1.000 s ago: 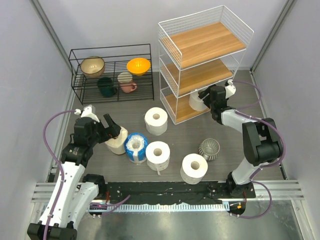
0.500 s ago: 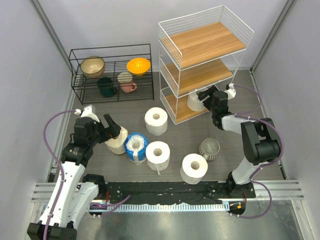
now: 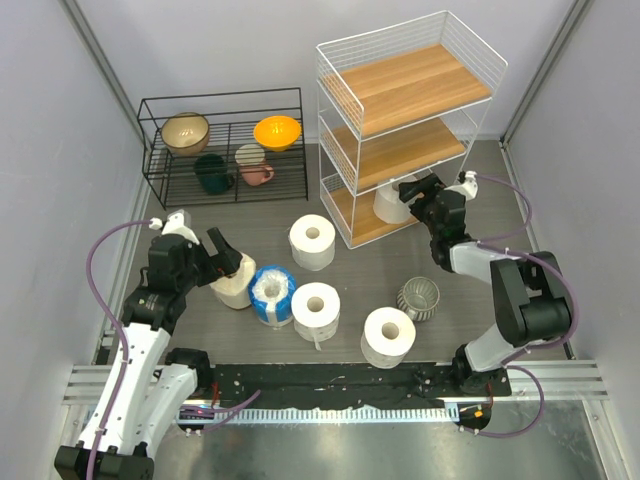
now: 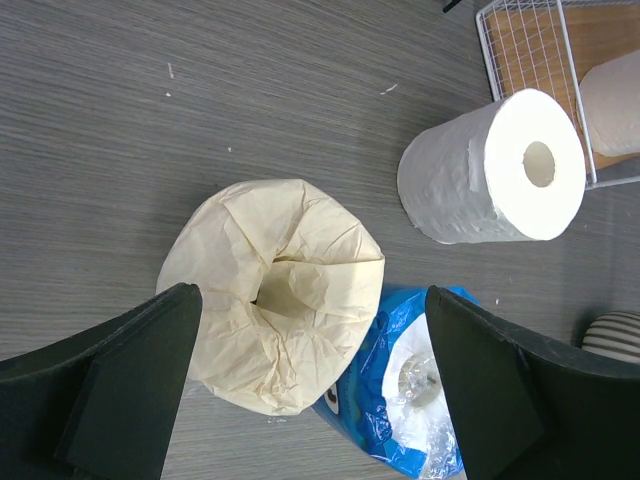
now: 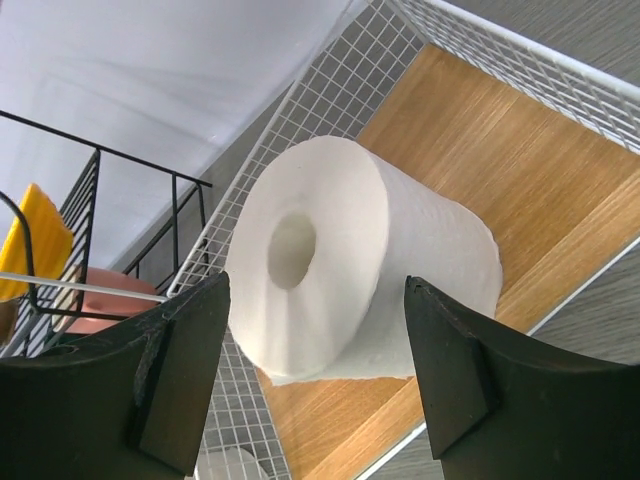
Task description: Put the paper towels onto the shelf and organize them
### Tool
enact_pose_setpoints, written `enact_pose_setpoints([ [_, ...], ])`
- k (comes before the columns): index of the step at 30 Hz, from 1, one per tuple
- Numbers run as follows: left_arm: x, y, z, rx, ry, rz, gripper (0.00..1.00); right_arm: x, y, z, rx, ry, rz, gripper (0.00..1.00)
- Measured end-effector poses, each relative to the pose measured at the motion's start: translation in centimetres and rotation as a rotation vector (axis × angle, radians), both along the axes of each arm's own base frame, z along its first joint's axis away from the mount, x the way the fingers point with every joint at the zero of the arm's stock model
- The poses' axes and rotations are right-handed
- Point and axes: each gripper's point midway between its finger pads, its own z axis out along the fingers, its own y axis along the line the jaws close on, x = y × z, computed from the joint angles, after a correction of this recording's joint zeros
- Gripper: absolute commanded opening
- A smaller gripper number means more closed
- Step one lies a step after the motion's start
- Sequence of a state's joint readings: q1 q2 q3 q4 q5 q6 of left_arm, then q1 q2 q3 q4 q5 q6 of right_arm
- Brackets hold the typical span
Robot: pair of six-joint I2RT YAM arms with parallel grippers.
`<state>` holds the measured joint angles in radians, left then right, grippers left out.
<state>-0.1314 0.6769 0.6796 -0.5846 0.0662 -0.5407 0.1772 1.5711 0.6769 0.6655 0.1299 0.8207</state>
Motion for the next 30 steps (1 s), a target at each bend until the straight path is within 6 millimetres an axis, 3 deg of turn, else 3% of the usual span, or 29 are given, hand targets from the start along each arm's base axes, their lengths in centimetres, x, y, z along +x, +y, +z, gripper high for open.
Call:
enact_pose_setpoints([
  [5, 0.0, 0.0, 0.0, 0.0, 0.0, -0.001, 1.0, -1.8, -0.3, 1.8, 0.006, -0.02, 0.003, 0.76],
  [12, 0.0, -0.1, 0.0, -0.002, 0.0, -0.003, 1.0, -7.9, -1.0, 5.4, -0.022, -0.027, 0.037, 0.8],
  [16, 0.0, -0.1, 0.0, -0.002, 0.0, -0.004, 1.0, -11.8, -0.2, 7.1, -0.065, 0.004, 0.1, 0.82],
  [20, 0.0, -0.1, 0.0, -0.002, 0.0, -0.003, 1.0, -16.3, 3.2, 8.3, -0.118, 0.042, 0.229, 0.82],
  [24, 0.0, -0.1, 0.0, -0.002, 0.0, -0.003, 1.0, -19.6, 6.9, 7.8, -0.164, 0.096, 0.338, 0.82],
  [30, 0.0, -0.1, 0.0, -0.002, 0.0, -0.003, 1.0, -21.3, 10.9, 4.6, -0.18, 0.185, 0.339, 0.81],
])
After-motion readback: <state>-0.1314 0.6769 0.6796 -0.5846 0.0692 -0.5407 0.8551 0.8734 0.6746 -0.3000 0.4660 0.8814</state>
